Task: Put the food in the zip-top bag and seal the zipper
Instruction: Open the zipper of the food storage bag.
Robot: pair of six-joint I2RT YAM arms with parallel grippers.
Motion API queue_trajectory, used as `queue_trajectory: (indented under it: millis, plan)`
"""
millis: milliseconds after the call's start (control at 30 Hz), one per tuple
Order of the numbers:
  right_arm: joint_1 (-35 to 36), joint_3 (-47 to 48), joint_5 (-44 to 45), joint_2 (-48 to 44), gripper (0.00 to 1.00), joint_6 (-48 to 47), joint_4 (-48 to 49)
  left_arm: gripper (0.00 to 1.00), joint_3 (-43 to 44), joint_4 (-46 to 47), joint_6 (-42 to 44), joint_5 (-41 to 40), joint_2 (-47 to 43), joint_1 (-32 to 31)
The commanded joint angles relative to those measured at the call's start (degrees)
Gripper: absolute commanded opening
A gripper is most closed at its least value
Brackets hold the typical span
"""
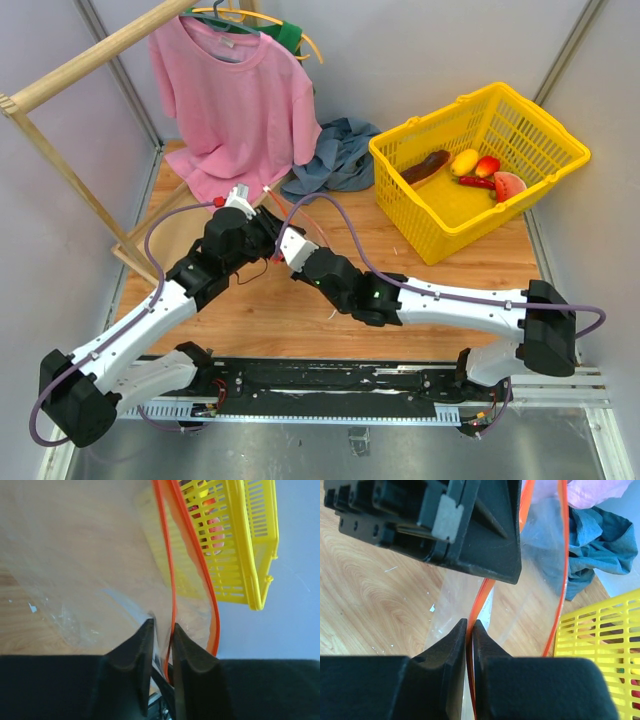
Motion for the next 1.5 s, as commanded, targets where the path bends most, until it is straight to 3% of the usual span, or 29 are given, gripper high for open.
queue_trajectory:
  millis: [0, 167, 533, 667, 867, 1133, 1267, 1367, 1467]
  plan:
    - [0.94, -2.01, -2.48, -1.45, 0.12, -0.39, 3.68, 0.19, -0.21, -1.41, 1.76, -1.53, -0.12, 0.36]
    - [0.93, -1.72, -3.45, -4.38, 0.23, 0.42, 1.71, 0.01, 0.82, -3.29, 4.6, -3.73, -1.76, 0.36]
    - [0.73, 2.57, -5.3, -13.81, 0.48, 2.27, -3.24, 0.0, 9.35, -10.12, 12.93, -4.23, 2.18, -0.54]
    - [-1.08, 5.79, -2.5, -12.37, 0.58, 3.69, -5.44, 0.0, 11.47, -11.66, 14.38, -4.13, 3.4, -2.16]
    - [-5.87, 9.2, -4.2, -8.05, 0.63, 6.55, -7.54, 0.0, 12.29, -12.3, 15.08, -3.43, 3.9, -3.56]
    - [-11.99, 7.96, -6.64, -3.19, 0.58, 10.69, -5.44, 0.0, 13.22, -14.03, 16.14, -3.19, 4.02, -4.91]
    - [-12.45, 8.21, -7.82, -1.06, 0.5, 10.51, -5.41, 0.01, 13.12, -14.22, 16.48, -2.54, 4.48, -4.92]
    - [-12.51, 8.93, -3.0, 0.36, 0.36, 9.43, -6.47, 0.0, 13.88, -15.64, 16.88, -2.07, 4.64, -4.96]
    - [-12.49, 9.22, 2.67, 0.27, 0.14, 8.23, -7.64, 0.0, 15.55, -19.12, 17.91, -2.41, 4.1, -4.96]
